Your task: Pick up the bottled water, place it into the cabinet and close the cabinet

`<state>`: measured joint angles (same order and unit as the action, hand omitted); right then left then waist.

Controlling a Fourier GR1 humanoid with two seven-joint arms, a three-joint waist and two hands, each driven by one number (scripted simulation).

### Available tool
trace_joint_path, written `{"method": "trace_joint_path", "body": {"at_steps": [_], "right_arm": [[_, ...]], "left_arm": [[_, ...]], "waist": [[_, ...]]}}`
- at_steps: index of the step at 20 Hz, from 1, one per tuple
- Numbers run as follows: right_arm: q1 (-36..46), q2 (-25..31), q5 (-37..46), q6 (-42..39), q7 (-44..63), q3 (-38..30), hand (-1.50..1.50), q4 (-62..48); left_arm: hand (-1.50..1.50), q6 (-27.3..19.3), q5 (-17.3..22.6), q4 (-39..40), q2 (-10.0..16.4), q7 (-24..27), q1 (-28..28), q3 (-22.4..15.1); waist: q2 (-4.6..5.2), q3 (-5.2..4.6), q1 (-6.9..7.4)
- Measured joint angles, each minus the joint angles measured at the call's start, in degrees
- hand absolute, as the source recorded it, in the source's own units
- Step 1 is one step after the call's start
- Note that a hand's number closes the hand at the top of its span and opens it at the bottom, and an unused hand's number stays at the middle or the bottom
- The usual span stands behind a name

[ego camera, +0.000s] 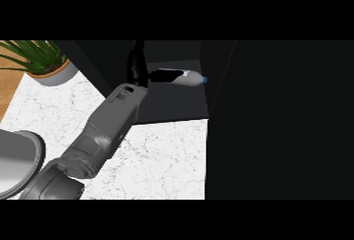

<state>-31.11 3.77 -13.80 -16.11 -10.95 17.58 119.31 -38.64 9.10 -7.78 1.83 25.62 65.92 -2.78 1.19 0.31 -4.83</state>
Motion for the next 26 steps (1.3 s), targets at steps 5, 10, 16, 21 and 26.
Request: {"method": "trace_joint_path", "body": {"at_steps": [5,10,16,21,26], "right_arm": [[0.4,-0.2,0.6,0.4,-0.6,-0.1,-1.5,-0.3],[0.2,0.3,0.1,0.6,-0.7,-1.2,-1.5,0.3],[-0.9,0.5,-0.2,1.3,0.1,-1.3,-1.5,1.8],[-1.7,-0.1,0.9,2.3,-0.2,-0.3,-1.5,1.8],[-2.8,0.4,0.1,2.8,0.3,-1.3,-1.5,2.9]], "left_arm": [[-1.5,4.9,1.9,-1.9,0.0,4.1,-0.4,2.3],[-1.5,11.5,4.1,-4.6,-0.7,9.4,-1.4,4.7],[-1.5,18.2,5.2,-7.1,-1.9,13.6,-2.7,5.4],[-1.5,22.3,5.7,-9.8,-2.0,14.7,-4.2,2.5],[-1.5,24.8,7.4,-13.1,-2.1,14.5,-5.8,-1.2]], "waist": [[0.15,-0.17,0.34],[-0.03,-0.16,1.19],[-0.38,-0.07,2.26],[-0.46,0.02,2.85],[-0.66,0.05,3.65]]}}
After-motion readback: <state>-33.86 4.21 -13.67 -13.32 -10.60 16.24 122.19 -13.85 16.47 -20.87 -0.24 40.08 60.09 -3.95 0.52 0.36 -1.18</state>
